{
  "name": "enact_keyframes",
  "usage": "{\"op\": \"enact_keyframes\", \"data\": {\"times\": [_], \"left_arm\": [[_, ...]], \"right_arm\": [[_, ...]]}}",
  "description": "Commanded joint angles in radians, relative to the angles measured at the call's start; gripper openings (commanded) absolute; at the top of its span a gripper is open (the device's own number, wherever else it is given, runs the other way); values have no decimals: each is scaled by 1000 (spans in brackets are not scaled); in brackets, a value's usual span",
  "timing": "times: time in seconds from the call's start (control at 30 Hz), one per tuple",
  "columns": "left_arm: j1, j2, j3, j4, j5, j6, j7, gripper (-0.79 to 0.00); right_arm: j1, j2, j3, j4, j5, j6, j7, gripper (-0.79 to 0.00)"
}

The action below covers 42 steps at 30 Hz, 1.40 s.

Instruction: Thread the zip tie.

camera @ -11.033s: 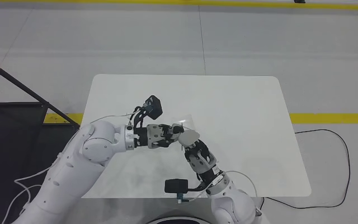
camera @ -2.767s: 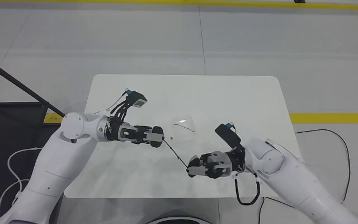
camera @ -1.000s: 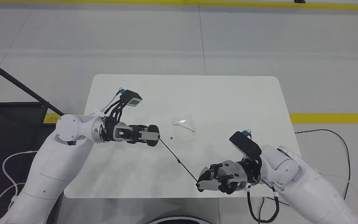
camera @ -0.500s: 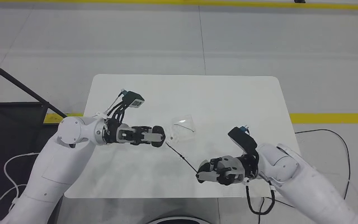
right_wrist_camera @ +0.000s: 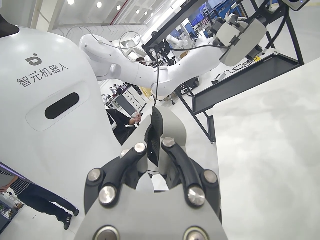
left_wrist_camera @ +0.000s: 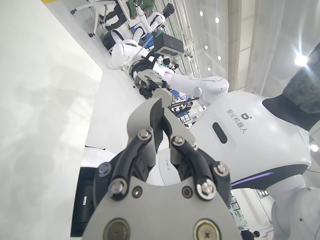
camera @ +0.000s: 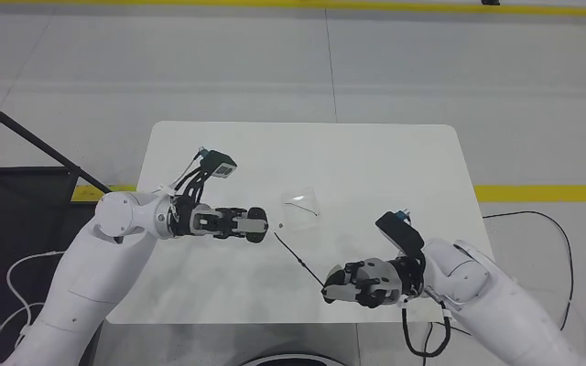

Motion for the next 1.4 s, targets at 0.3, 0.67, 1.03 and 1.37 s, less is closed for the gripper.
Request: {"op": "enact_keyframes", "data": {"times": [0.3,0.67,1.03,1.37], "left_arm": [[-35,-10,32,36,-27,42,-52,0],[-72,-26,83,60,-49,58,-114,-480],[-84,-34,92,68,-41,52,-114,-616],[-77,-37,81,56,-73,63,-126,-477]], "right_arm": [[6,-14,-1,3,10,3,25,-785],[43,-40,-32,14,12,56,63,-785],[58,-62,-37,38,17,67,72,-785],[53,-69,-12,70,33,69,83,-785]]}}
